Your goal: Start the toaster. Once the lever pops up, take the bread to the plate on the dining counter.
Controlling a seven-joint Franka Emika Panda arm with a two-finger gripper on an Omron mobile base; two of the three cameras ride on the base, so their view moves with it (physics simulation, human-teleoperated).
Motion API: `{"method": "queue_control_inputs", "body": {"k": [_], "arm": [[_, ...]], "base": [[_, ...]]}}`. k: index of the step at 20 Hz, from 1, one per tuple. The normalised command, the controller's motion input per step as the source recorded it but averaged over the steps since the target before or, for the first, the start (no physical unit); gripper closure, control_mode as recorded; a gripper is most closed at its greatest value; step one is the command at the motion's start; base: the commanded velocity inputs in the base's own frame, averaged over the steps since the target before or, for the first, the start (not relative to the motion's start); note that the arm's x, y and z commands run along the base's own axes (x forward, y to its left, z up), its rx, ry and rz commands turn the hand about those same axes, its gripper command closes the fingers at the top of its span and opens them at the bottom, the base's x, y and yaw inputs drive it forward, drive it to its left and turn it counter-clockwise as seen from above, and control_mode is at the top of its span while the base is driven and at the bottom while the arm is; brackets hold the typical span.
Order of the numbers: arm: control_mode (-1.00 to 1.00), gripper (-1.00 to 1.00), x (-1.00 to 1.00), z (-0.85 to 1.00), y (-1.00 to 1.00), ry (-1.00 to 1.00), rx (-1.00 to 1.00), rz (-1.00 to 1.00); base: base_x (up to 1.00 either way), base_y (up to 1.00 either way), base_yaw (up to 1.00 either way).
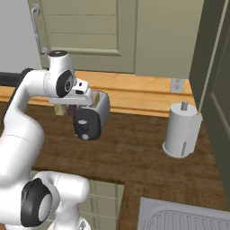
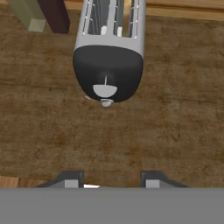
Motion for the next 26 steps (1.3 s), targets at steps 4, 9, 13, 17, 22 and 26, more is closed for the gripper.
{"method": "queue_control_inputs", "body": {"k": [4, 9, 13, 17, 22, 26], "arm": [[-1.0, -1.0, -0.06, -0.08, 0.15, 0.0, -0.02, 0.0], [-1.0, -1.0, 0.0, -0.28, 0.3, -0.12, -0.01, 0.0], [-1.0, -1.0, 0.02, -0.1, 0.0, -0.14, 0.0, 0.0], [-1.0, -1.0, 0.06, -0.04, 0.0, -0.21, 0.0, 0.0], [-1.0, 1.0, 0.24, 0.0, 0.0, -0.19, 0.0, 0.0], [-1.0, 1.0, 0.47, -0.18, 0.06, -0.19, 0.0, 0.0]], "base": [[0.0, 0.0, 0.0], [0.0, 0.0, 0.0], [0.0, 0.0, 0.0], [0.0, 0.0, 0.0], [0.0, 0.0, 0.0], [0.0, 0.0, 0.0]]}}
